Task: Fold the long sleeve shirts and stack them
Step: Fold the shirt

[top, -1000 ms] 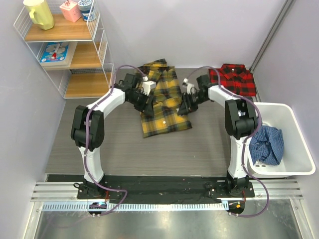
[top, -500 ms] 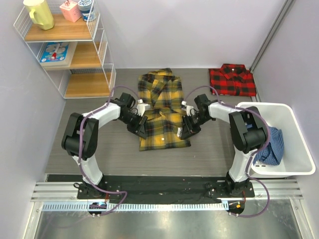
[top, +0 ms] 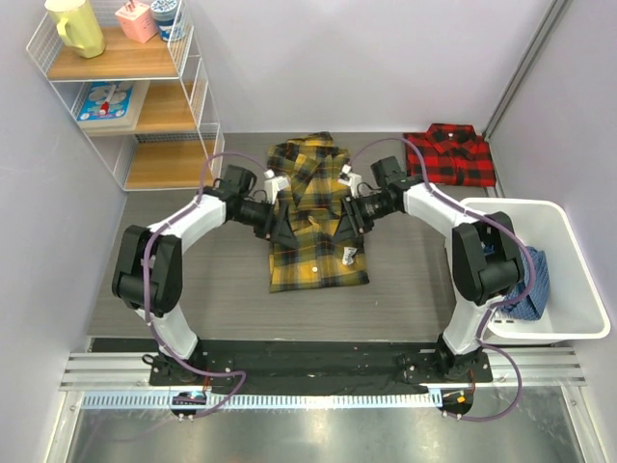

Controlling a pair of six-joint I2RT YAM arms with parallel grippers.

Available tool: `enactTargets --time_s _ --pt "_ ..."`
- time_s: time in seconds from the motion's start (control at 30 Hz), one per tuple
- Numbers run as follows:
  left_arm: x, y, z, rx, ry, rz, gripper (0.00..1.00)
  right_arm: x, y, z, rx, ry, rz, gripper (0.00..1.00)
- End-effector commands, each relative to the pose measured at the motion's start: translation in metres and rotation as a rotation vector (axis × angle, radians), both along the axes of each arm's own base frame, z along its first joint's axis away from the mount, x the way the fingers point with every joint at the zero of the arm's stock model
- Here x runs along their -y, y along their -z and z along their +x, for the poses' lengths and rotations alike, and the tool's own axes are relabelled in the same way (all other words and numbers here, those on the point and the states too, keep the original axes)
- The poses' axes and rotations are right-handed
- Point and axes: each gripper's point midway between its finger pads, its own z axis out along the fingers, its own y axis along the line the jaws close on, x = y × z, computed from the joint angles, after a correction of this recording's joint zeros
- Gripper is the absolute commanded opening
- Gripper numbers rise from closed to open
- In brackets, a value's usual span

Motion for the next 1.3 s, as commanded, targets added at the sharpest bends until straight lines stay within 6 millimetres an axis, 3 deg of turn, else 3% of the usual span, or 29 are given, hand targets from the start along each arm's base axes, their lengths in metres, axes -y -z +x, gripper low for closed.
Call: enactTargets --time_s 0.0,0.07,0.1,0.17,0.2,0.23,0.33,0.4,0.5,0.57,0.6,0.63,0.67,0.7,0.77,0.87,0.93,0.97,1.07,1.1,1.17,1.2,1.27 --pt "0.043 -0.021 -0.021 -0.102 0.035 -0.175 0.73 -0.041 -0.013 -0.033 -0.043 -0.159 0.124 0.38" --pt "0.047 -0.002 -0.009 -0.156 -0.046 -0.183 0.73 -0.041 0.003 -0.027 -0.077 -0.145 0.11 0.38" --pt "0.043 0.012 0.001 -0.162 -0.093 -0.155 0.74 -0.039 0.029 -0.021 -0.134 -0.129 0.083 0.38" --pt "0.028 0.028 0.03 -0.155 -0.181 -0.133 0.74 -0.031 0.048 0.003 -0.127 -0.096 0.06 0.38" --pt "0.019 0.053 0.042 -0.19 -0.237 -0.091 0.74 -0.02 0.074 0.016 -0.168 -0.056 0.037 0.38" --pt "0.004 0.062 0.056 -0.209 -0.292 -0.083 0.74 -0.017 0.078 0.034 -0.154 -0.03 0.028 0.39" --pt "-0.021 0.09 0.078 -0.282 -0.384 -0.047 0.74 -0.002 0.103 0.054 -0.234 0.043 0.011 0.43" --pt "-0.025 0.084 0.079 -0.275 -0.377 -0.057 0.74 0.0 0.098 0.054 -0.257 0.05 0.022 0.48" --pt "-0.021 0.058 0.067 -0.232 -0.296 -0.114 0.76 -0.007 0.045 0.054 -0.232 0.054 0.101 0.58" --pt "-0.015 0.017 0.055 -0.159 -0.238 -0.177 0.77 -0.006 0.001 0.044 -0.193 0.062 0.141 0.64" --pt "-0.013 0.006 0.047 -0.139 -0.217 -0.191 0.78 -0.007 -0.012 0.037 -0.184 0.054 0.16 0.68" --pt "-0.007 -0.014 0.031 -0.093 -0.178 -0.208 0.79 -0.007 -0.012 0.022 -0.21 0.054 0.156 0.69" --pt "-0.001 -0.022 0.02 -0.079 -0.148 -0.218 0.79 -0.007 -0.032 0.01 -0.187 0.05 0.172 0.7" --pt "0.004 -0.027 0.009 -0.074 -0.124 -0.22 0.79 -0.009 -0.035 0.0 -0.197 0.037 0.187 0.7" --pt "0.024 -0.032 -0.022 -0.082 -0.059 -0.22 0.79 -0.014 -0.024 -0.037 -0.259 0.002 0.169 0.67" --pt "0.055 -0.019 -0.054 -0.142 -0.013 -0.232 0.79 -0.021 0.005 -0.073 -0.358 -0.038 0.143 0.61" --pt "0.067 0.0 -0.063 -0.188 -0.035 -0.197 0.78 -0.021 0.03 -0.082 -0.41 -0.032 0.112 0.59" --pt "0.07 0.018 -0.058 -0.193 -0.055 -0.201 0.79 -0.021 0.039 -0.082 -0.428 -0.023 0.102 0.58" --pt "0.06 0.052 -0.046 -0.291 -0.178 -0.155 0.78 -0.008 0.082 -0.077 -0.495 0.021 0.043 0.56" --pt "0.05 0.073 -0.046 -0.328 -0.198 -0.11 0.78 0.0 0.098 -0.075 -0.538 0.047 0.028 0.56" --pt "0.039 0.091 -0.046 -0.371 -0.222 -0.06 0.78 0.01 0.113 -0.079 -0.571 0.058 -0.002 0.56" --pt "0.031 0.098 -0.051 -0.416 -0.231 -0.043 0.77 0.015 0.114 -0.087 -0.627 0.061 -0.018 0.54" --pt "0.023 0.088 -0.053 -0.412 -0.209 -0.075 0.77 0.017 0.101 -0.096 -0.609 -0.007 0.014 0.54"
